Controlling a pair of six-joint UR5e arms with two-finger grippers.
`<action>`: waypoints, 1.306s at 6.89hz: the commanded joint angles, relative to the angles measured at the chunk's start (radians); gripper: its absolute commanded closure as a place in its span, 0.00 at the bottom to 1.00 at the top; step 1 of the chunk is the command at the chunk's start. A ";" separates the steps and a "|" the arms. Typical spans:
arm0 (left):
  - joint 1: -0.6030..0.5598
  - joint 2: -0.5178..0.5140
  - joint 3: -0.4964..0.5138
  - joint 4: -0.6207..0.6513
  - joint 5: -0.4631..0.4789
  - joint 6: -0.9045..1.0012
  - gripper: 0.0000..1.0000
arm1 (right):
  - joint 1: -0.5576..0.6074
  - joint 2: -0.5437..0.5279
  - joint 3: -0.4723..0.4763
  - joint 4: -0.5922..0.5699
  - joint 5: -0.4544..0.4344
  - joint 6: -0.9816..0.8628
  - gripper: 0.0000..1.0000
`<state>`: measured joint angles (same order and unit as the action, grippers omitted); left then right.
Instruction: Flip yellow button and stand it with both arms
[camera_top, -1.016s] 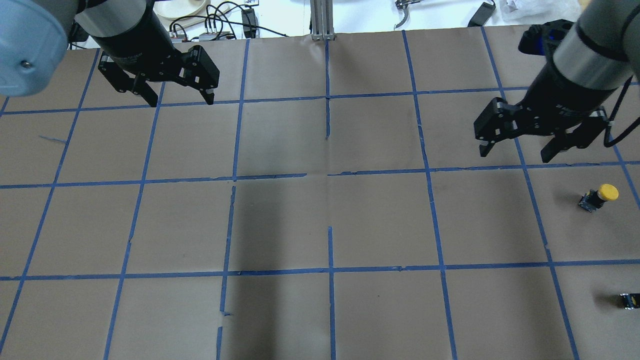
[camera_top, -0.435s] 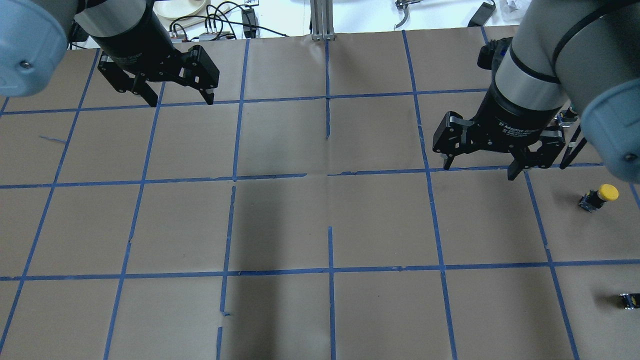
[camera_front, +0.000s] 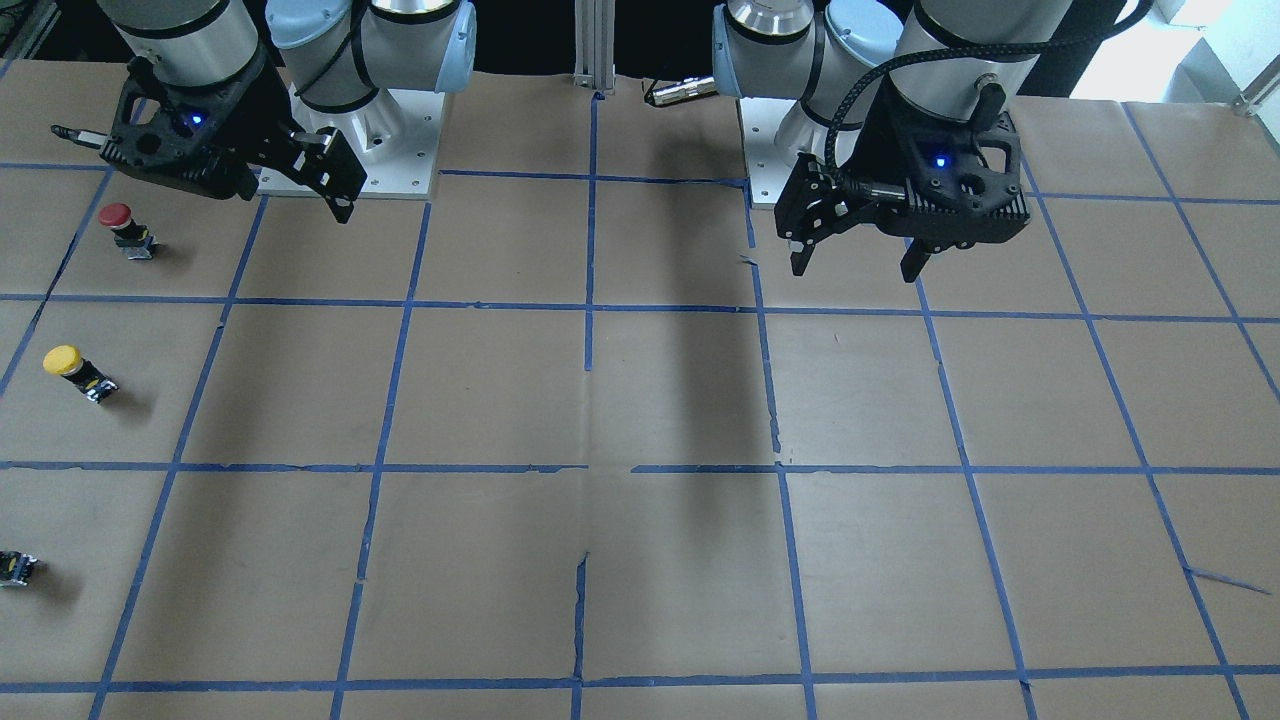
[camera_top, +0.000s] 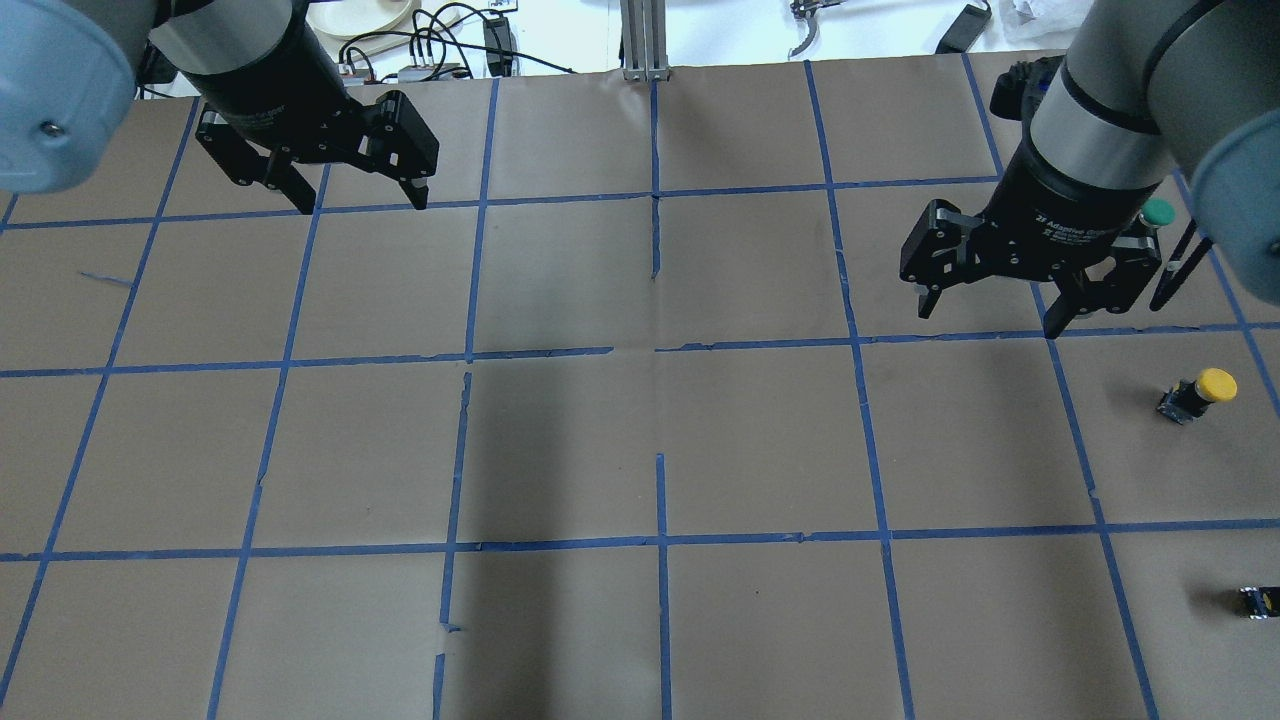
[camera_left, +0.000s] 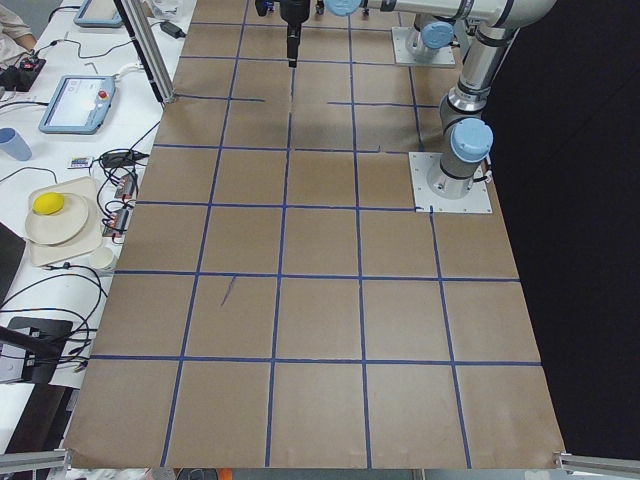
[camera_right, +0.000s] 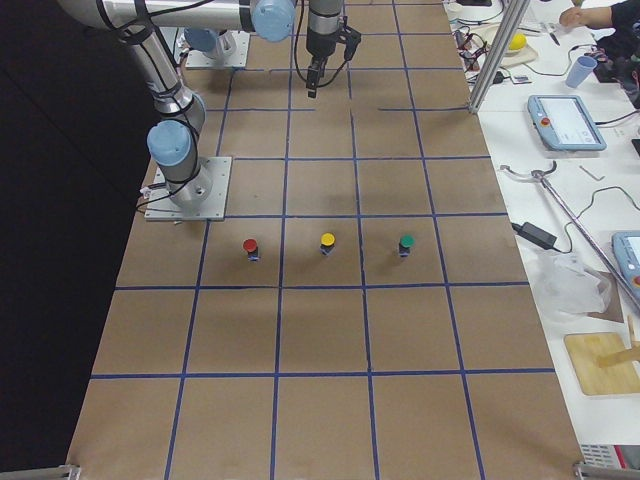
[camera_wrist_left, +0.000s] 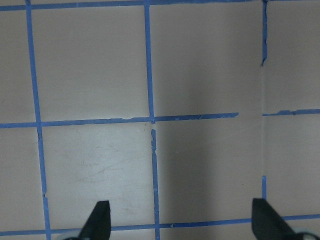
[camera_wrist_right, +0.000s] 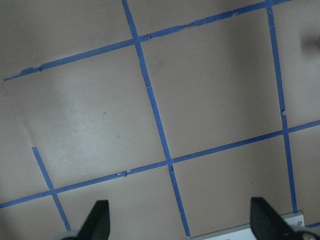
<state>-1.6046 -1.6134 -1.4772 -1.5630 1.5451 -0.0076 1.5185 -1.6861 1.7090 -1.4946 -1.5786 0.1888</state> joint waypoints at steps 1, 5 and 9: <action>0.000 0.001 0.000 -0.002 0.001 0.000 0.00 | -0.012 0.008 0.004 -0.006 -0.011 -0.028 0.00; -0.002 0.003 0.000 -0.003 0.001 -0.002 0.00 | -0.011 0.003 0.014 0.007 0.002 -0.012 0.00; -0.002 0.007 -0.002 -0.009 0.004 -0.002 0.00 | -0.009 0.006 0.014 0.008 0.002 -0.011 0.00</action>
<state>-1.6061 -1.6077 -1.4786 -1.5719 1.5480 -0.0092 1.5089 -1.6801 1.7227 -1.4868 -1.5769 0.1778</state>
